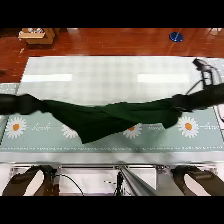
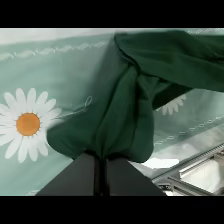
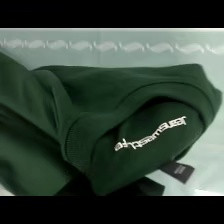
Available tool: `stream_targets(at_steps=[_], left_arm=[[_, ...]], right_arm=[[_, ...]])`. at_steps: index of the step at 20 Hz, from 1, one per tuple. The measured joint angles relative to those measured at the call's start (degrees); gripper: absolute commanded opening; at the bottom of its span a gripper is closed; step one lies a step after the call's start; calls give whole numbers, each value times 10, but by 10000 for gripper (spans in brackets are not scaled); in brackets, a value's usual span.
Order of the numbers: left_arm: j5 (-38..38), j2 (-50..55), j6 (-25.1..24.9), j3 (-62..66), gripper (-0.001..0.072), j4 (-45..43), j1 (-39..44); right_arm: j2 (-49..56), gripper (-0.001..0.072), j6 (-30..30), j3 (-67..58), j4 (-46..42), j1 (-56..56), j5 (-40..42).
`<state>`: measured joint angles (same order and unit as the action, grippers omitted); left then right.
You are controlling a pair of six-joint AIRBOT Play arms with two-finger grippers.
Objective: Fold the shirts.
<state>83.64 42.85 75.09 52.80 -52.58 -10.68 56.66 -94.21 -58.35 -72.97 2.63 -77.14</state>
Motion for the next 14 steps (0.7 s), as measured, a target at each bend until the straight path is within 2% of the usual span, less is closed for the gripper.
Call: stream_targets(at_steps=[4,7,8,11,13,14], left_arm=[[-139,22,-7,-138,22,5,47],[-202,53,-12,-183,21,7,65],[-218,65,-16,-191,21,9,68],[-251,98,-22,-204,22,13,73],[-262,112,-24,-207,21,14,75],[-266,117,-25,-209,22,16,75]], right_arm=[[100,32,-2,18,40,0,119],[161,34,-1,23,53,0,169],[176,56,0,23,54,0,181],[199,313,3,23,60,0,214],[204,439,15,10,63,0,217],[203,470,28,-2,62,-1,208]])
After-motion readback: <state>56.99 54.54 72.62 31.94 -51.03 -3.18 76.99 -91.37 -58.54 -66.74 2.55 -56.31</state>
